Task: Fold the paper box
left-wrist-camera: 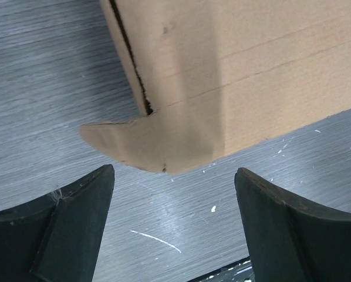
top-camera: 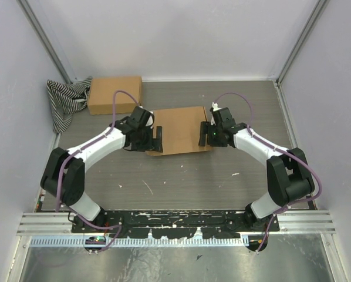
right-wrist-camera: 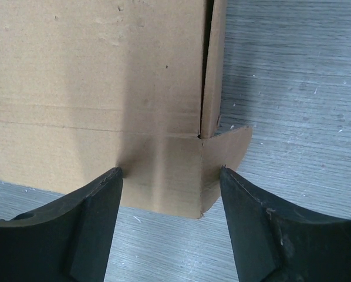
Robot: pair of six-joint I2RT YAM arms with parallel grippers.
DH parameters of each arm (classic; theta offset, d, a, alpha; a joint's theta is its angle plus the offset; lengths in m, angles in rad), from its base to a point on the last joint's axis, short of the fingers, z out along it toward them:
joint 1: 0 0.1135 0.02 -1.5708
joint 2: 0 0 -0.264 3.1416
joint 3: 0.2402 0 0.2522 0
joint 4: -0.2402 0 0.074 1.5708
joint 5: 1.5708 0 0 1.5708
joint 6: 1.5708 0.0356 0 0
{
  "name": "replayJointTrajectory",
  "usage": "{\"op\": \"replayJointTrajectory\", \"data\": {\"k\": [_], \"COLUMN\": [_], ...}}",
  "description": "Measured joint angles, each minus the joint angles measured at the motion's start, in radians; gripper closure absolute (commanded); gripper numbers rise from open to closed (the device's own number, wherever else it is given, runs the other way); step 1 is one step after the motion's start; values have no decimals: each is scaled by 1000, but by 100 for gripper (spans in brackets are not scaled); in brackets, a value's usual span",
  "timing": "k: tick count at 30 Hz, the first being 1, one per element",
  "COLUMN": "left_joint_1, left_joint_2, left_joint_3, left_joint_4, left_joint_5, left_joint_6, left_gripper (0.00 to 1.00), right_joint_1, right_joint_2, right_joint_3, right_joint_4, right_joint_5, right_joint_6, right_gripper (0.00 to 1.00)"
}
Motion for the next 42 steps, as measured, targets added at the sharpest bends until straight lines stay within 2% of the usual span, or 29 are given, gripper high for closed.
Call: {"op": "replayJointTrajectory", "data": {"k": [8,9,20,42], "left_joint_1": [-23,-25,-27,-25], "left_joint_2": [60,67,71,14], "left_joint_3": [1,1,1,47], "left_joint_4": [37,37,43,-33], "left_joint_5": [25,30,79,120], "left_joint_6": [-5,-5,-12,12], "left_gripper": [12,15,24,28], "right_joint_1": [0,0,0,0], "right_joint_2": [0,-1,-39,-119], "right_joint_3": [-10,-13,-37,-32], "right_joint_4": [6,6,-17,-100], "right_joint_5": [-23,-29,-82,-100], "right_joint_6": [-14,-15,-18,-16], "right_gripper": [31,31,37,40]}}
